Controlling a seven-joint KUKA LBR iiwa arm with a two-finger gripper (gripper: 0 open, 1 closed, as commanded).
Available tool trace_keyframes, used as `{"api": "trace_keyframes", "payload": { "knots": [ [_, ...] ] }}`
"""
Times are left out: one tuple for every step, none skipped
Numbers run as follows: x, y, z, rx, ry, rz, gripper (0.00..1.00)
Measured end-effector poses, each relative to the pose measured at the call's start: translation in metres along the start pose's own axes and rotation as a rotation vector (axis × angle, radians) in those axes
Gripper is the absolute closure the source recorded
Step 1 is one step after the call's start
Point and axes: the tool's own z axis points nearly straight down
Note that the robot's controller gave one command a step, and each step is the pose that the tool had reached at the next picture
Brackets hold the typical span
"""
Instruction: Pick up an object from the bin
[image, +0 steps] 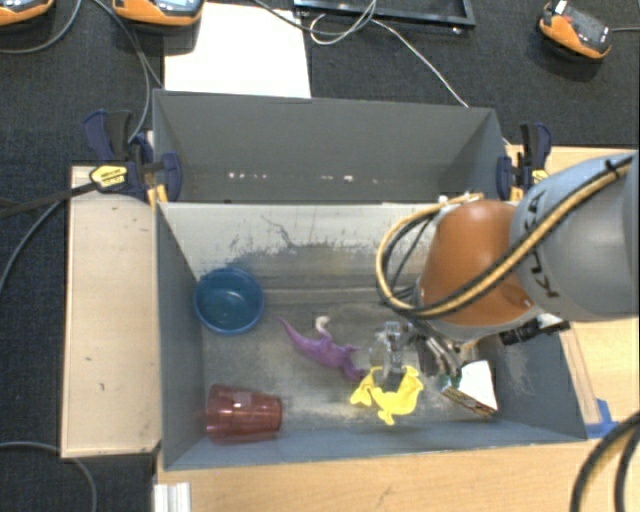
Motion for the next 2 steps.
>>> {"api": "trace_keyframes", "payload": {
  "knots": [
    [-0.033,0.010,-0.011,-0.002,-0.024,0.004,1.00],
    [-0.004,-0.003,-0.180,0.000,0.000,-0.020,1.00]
  ]
}}
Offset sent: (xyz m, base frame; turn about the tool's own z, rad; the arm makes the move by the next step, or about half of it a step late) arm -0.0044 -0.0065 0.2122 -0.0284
